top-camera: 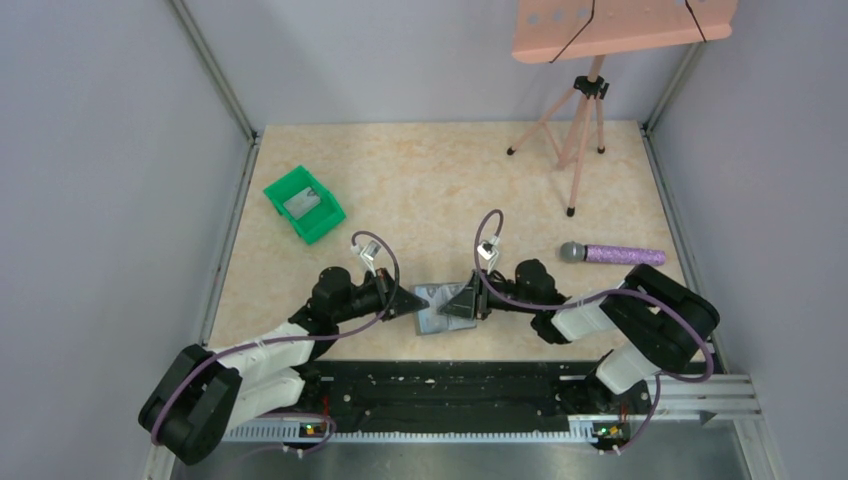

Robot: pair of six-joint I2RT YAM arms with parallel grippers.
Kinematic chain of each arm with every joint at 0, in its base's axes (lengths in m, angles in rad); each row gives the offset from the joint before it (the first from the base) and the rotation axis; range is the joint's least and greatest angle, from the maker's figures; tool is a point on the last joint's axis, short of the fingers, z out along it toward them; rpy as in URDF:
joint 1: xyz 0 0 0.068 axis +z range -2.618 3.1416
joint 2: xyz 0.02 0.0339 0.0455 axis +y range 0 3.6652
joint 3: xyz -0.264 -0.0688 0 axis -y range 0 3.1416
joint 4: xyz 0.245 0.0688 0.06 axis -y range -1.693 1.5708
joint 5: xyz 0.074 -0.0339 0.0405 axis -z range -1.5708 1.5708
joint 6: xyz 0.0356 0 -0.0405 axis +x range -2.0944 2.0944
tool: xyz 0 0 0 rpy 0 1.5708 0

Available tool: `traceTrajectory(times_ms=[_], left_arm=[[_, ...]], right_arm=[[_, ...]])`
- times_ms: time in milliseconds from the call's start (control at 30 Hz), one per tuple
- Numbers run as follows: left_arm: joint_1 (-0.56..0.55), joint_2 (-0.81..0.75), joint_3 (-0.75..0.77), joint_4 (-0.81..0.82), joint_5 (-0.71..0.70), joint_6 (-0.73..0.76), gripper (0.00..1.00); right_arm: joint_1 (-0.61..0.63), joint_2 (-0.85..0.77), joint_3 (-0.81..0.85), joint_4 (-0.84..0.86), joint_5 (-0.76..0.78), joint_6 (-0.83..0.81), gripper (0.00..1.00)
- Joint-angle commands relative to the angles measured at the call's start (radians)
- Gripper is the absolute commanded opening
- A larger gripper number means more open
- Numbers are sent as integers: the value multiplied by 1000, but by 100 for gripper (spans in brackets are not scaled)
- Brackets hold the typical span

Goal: Take the credit cards out of the card holder
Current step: Remove the credit card from the card holder.

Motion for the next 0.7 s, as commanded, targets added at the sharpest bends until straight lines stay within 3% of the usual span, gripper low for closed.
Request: traceTrajectory(times_ms=[0, 167, 667], left_arm=[[-4, -11, -4, 131, 31, -17, 0], [-4, 5, 10, 92, 29, -4, 0], [4, 50, 52, 11, 17, 33, 0]], right_arm=[[-12, 13, -22, 104, -21, 16, 26], [-21, 3, -44, 156, -34, 40, 0], [-81, -96, -105, 63, -17, 21, 0]])
